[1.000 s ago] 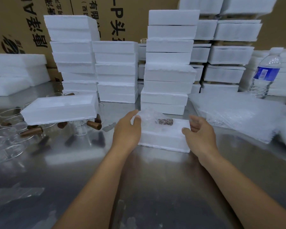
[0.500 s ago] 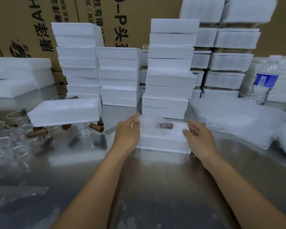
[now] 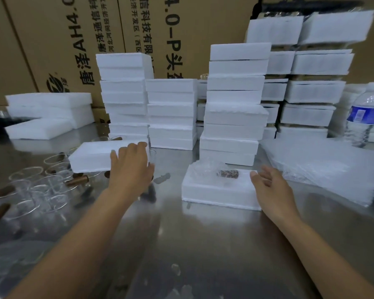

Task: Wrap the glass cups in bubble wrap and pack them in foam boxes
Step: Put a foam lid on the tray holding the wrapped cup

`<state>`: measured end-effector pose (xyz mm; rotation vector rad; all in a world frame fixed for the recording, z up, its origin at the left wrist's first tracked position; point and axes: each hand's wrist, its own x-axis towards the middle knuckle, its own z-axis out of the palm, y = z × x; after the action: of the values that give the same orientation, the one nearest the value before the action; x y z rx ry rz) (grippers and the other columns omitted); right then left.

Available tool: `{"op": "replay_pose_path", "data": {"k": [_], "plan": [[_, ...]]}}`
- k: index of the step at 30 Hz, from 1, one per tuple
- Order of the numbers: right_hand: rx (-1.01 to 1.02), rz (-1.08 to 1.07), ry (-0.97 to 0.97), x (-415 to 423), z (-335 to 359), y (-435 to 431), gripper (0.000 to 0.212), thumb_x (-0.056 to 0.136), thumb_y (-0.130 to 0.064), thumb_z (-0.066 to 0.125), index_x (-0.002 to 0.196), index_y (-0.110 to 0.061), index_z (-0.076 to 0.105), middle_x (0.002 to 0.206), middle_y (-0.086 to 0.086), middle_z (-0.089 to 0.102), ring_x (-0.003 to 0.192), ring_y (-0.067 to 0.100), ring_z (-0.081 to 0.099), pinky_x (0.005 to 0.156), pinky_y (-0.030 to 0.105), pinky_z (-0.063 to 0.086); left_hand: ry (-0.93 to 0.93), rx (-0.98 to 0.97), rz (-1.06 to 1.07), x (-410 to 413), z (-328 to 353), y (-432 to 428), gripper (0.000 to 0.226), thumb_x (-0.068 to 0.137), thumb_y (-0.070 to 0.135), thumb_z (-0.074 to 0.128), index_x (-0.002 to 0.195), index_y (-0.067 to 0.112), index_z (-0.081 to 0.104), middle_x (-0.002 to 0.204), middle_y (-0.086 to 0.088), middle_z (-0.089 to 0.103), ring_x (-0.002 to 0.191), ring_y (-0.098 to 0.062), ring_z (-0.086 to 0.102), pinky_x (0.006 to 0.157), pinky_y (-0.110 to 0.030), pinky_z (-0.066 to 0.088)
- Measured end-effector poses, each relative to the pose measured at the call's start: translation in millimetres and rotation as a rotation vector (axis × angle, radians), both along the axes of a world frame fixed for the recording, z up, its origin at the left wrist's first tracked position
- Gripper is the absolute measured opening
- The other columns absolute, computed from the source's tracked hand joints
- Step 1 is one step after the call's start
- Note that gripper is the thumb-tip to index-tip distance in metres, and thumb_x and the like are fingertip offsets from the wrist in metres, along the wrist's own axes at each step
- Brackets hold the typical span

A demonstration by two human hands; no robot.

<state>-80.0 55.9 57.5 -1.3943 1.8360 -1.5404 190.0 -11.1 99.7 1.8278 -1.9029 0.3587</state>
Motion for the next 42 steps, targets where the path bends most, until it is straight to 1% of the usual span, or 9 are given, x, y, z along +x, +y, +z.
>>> {"op": "replay_pose_path", "data": {"k": [10, 16, 19, 22, 25, 28, 31, 35, 42], "plan": [[-0.039, -0.056, -0.023, -2, 2, 6, 0.038, 0.095, -0.031, 0.051, 0.130, -0.018, 0.047, 0.127, -0.001, 0.053, 0.102, 0.009, 0.047, 0.091, 0.030, 0.042, -0.193, -0.123, -0.125, 13, 2, -18, 0.050, 0.088, 0.008, 0.058, 0.134, 0.019, 0.043, 0.119, -0.006, 0.061, 0.111, -0.029, 0.051, 0.095, -0.034, 0.029], [-0.035, -0.049, -0.027, -1, 2, 6, 0.041, 0.092, -0.028, 0.056, 0.131, -0.018, 0.047, 0.125, -0.003, 0.051, 0.105, 0.009, 0.047, 0.088, 0.026, 0.038, -0.176, -0.469, -0.482, -13, 4, 9, 0.065, 0.049, -0.009, 0.088, 0.108, -0.001, 0.065, 0.087, -0.014, 0.069, 0.077, -0.035, 0.066, 0.085, -0.040, 0.042], [-0.075, -0.047, -0.031, 2, 4, 7, 0.040, 0.091, -0.029, 0.058, 0.129, -0.020, 0.048, 0.122, -0.006, 0.052, 0.107, 0.009, 0.048, 0.088, 0.024, 0.036, 0.046, -0.689, -0.728, -44, 22, 34, 0.045, 0.075, -0.010, 0.071, 0.116, 0.005, 0.058, 0.089, -0.015, 0.065, 0.077, -0.032, 0.062, 0.070, -0.037, 0.051], [-0.197, 0.012, -0.076, 5, 10, 11, 0.029, 0.090, -0.027, 0.059, 0.119, -0.027, 0.053, 0.114, -0.011, 0.056, 0.104, 0.008, 0.052, 0.088, 0.024, 0.040, 0.468, -0.756, -0.880, -70, 38, 61, 0.044, 0.085, -0.005, 0.062, 0.118, 0.021, 0.047, 0.100, -0.002, 0.056, 0.090, -0.017, 0.056, 0.076, -0.024, 0.051], [-0.262, 0.231, -0.275, 13, 19, 15, 0.024, 0.084, -0.038, 0.060, 0.108, -0.037, 0.058, 0.111, -0.011, 0.060, 0.099, 0.009, 0.060, 0.086, 0.024, 0.046, 0.984, -0.628, -0.970, -84, 47, 78, 0.043, 0.087, -0.001, 0.062, 0.109, 0.033, 0.046, 0.095, 0.003, 0.056, 0.090, -0.009, 0.058, 0.076, -0.019, 0.052], [-0.212, 0.376, -0.418, 19, 22, 14, 0.039, 0.071, -0.058, 0.051, 0.107, -0.044, 0.059, 0.118, -0.008, 0.060, 0.095, 0.020, 0.065, 0.075, 0.020, 0.051, 1.427, -0.402, -0.938, -91, 46, 78, 0.045, 0.087, -0.001, 0.062, 0.112, 0.034, 0.046, 0.089, 0.000, 0.060, 0.089, -0.012, 0.064, 0.081, -0.032, 0.055], [-0.174, 0.413, -0.595, 19, 23, 10, 0.026, 0.080, -0.046, 0.056, 0.105, -0.041, 0.062, 0.107, 0.005, 0.065, 0.100, 0.030, 0.065, 0.070, 0.020, 0.053, 1.679, -0.198, -0.895, -91, 37, 68, 0.042, 0.087, 0.002, 0.062, 0.114, 0.031, 0.049, 0.090, 0.001, 0.065, 0.088, -0.010, 0.067, 0.077, -0.033, 0.057], [-0.237, 0.273, -0.628, 9, 22, 6, 0.029, 0.089, -0.022, 0.060, 0.117, -0.030, 0.060, 0.086, -0.003, 0.056, 0.083, 0.007, 0.063, 0.066, 0.020, 0.056, 1.711, 0.047, -0.869, -80, 18, 50, 0.048, 0.083, 0.015, 0.061, 0.129, 0.023, 0.048, 0.093, -0.002, 0.065, 0.089, -0.011, 0.068, 0.078, -0.030, 0.058], [-0.302, 0.045, -0.324, 11, 15, 8, 0.025, 0.090, -0.037, 0.055, 0.115, -0.033, 0.055, 0.117, -0.013, 0.056, 0.099, 0.000, 0.056, 0.086, 0.029, 0.049, 1.293, 0.059, -0.555, -67, -20, 27, 0.055, 0.077, 0.054, 0.048, 0.114, 0.016, 0.063, 0.110, 0.003, 0.062, 0.106, -0.014, 0.057, 0.098, -0.026, 0.046]]}}
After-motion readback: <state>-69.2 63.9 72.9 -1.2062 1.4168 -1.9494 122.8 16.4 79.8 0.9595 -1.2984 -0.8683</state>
